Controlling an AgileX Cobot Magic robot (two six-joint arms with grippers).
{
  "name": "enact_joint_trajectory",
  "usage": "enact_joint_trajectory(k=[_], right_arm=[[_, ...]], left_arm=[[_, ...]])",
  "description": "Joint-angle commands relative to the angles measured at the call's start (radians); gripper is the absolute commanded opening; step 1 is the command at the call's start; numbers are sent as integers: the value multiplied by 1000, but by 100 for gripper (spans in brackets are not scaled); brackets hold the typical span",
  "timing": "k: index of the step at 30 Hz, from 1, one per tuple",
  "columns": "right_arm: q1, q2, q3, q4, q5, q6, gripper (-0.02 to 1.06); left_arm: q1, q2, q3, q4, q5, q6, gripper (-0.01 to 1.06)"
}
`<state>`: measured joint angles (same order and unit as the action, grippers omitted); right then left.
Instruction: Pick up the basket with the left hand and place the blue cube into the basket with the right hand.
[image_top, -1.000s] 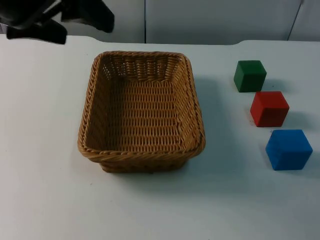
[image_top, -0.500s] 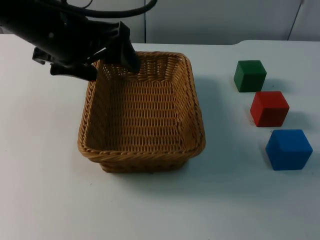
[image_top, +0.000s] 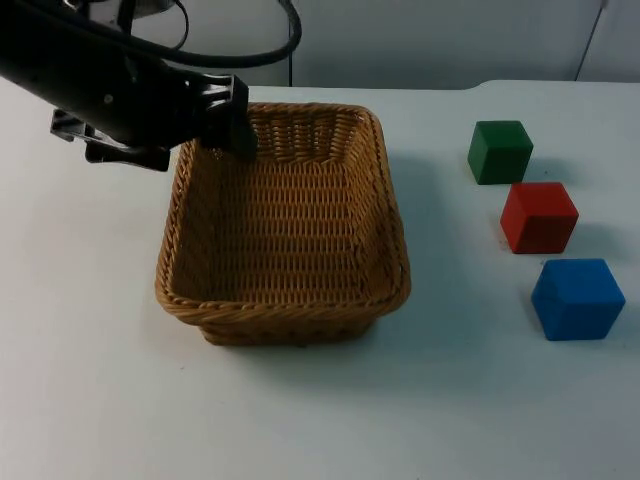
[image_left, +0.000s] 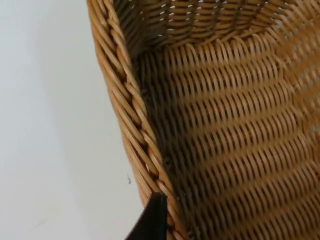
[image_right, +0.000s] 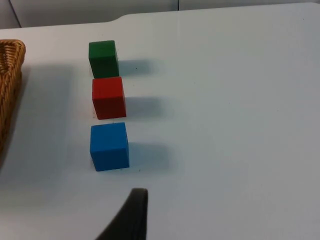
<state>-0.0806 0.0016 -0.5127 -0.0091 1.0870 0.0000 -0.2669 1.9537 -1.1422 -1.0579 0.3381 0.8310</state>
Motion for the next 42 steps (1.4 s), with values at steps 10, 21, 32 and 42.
enact_joint_trajectory(k=[10,21,32,42], right_arm=[[-8,-2,4,-13,-8,0,104],[-8,-2,4,-15,-8,7,104],[-8,-2,4,-22,-8,19,104],[-8,-2,4,-23,-8,18,104]], left_arm=[[-8,101,-73,-2,36,7,84],[-8,177,-112,-9,27,-3,84],[-8,231,-112,-9,29,0,60],[-8,231,-112,-9,11,1,21]])
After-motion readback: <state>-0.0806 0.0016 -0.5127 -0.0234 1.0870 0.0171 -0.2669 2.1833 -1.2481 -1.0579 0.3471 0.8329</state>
